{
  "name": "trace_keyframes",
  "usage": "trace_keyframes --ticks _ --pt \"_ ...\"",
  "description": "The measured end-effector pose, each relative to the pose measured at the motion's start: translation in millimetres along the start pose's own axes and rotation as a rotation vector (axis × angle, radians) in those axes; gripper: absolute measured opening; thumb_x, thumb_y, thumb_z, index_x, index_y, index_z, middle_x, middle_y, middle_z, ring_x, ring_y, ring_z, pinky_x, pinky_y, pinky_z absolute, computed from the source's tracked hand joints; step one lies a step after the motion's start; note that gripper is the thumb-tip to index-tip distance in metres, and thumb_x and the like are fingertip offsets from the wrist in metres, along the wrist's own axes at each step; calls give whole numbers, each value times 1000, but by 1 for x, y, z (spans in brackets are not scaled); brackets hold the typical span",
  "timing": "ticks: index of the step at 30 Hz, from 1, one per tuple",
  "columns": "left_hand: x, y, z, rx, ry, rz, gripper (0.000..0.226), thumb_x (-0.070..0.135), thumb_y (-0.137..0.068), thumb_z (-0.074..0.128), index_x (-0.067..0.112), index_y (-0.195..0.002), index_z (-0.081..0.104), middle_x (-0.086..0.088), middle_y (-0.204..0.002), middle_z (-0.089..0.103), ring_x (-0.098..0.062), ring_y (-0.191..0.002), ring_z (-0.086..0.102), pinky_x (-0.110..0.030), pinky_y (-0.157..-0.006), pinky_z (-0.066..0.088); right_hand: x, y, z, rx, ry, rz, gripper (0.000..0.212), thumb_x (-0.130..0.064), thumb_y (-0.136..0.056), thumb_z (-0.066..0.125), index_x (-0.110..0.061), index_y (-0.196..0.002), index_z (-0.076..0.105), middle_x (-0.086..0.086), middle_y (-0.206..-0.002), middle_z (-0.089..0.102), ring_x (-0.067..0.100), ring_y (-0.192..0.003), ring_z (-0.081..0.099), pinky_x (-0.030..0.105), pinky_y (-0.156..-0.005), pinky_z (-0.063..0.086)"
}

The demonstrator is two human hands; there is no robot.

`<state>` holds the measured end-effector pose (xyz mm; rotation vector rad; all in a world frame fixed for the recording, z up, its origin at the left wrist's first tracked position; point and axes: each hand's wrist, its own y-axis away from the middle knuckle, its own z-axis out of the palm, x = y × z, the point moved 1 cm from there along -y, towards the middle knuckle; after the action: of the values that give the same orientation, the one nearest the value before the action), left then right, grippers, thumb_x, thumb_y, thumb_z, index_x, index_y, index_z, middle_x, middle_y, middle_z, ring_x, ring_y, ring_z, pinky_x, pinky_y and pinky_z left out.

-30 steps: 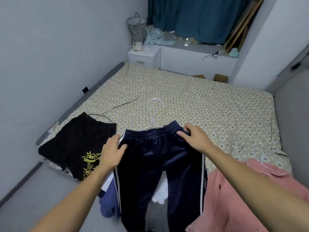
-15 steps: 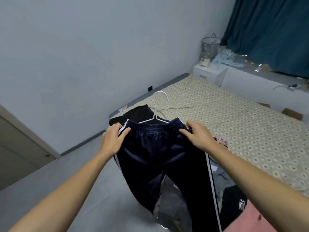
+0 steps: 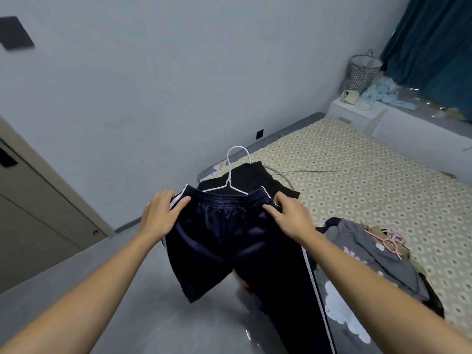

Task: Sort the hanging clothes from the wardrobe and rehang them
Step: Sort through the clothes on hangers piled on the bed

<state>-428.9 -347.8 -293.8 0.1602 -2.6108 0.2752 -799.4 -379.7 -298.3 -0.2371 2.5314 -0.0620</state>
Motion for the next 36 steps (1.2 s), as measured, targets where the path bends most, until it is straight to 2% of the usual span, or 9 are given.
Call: trace_keyframes --ticks 8,14,20,24,29,33,36 --pt "-34 -102 -3 -47 -18 44 44 65 -98 53 23 -86 54 7 -90 60 -21 -91 56 -46 -76 49 -21 -72 38 -8 3 69 44 -57 -97 60 -23 -79 39 -5 -66 52 24 -67 54 40 -58 34" --pt "-28 -190 32 -173 -31 81 40 65 -96 57 26 -86 56 10 -90 60 -18 -88 55 -40 -73 44 19 -123 67 20 -64 141 46 -58 -97 61 -25 -76 37 -4 -64 49 18 -62 51 38 -58 39" --pt "-20 -271 76 -245 -48 137 61 79 -90 47 19 -79 52 7 -79 58 -19 -77 56 -41 -66 50 50 -176 77 37 -80 264 43 -55 -98 62 -23 -79 40 -3 -66 52 17 -64 53 35 -57 38" --pt "-5 -331 102 -284 -43 176 53 70 -94 54 19 -79 52 7 -81 58 -22 -80 56 -41 -67 47 64 -215 72 71 -61 333 40 -51 -99 62 -21 -82 43 -3 -70 54 16 -67 53 38 -61 41" --pt "17 -421 155 -371 -13 238 49 69 -93 57 22 -83 57 6 -86 62 -23 -83 59 -43 -73 51 93 -264 78 103 -40 441 32 -47 -101 59 -21 -87 46 -7 -75 57 16 -70 54 41 -65 45" --pt "29 -486 216 -486 47 329 46 69 -93 58 23 -87 59 4 -90 63 -23 -88 59 -41 -74 48 118 -295 89 132 -23 572 29 -43 -102 60 -23 -87 45 -7 -77 56 18 -73 54 41 -66 44" --pt "35 -533 261 -572 60 415 55 79 -88 52 24 -79 53 6 -81 60 -24 -81 59 -42 -70 51 138 -319 103 131 -5 681 27 -39 -102 59 -23 -87 44 -8 -81 56 20 -77 54 41 -68 44"
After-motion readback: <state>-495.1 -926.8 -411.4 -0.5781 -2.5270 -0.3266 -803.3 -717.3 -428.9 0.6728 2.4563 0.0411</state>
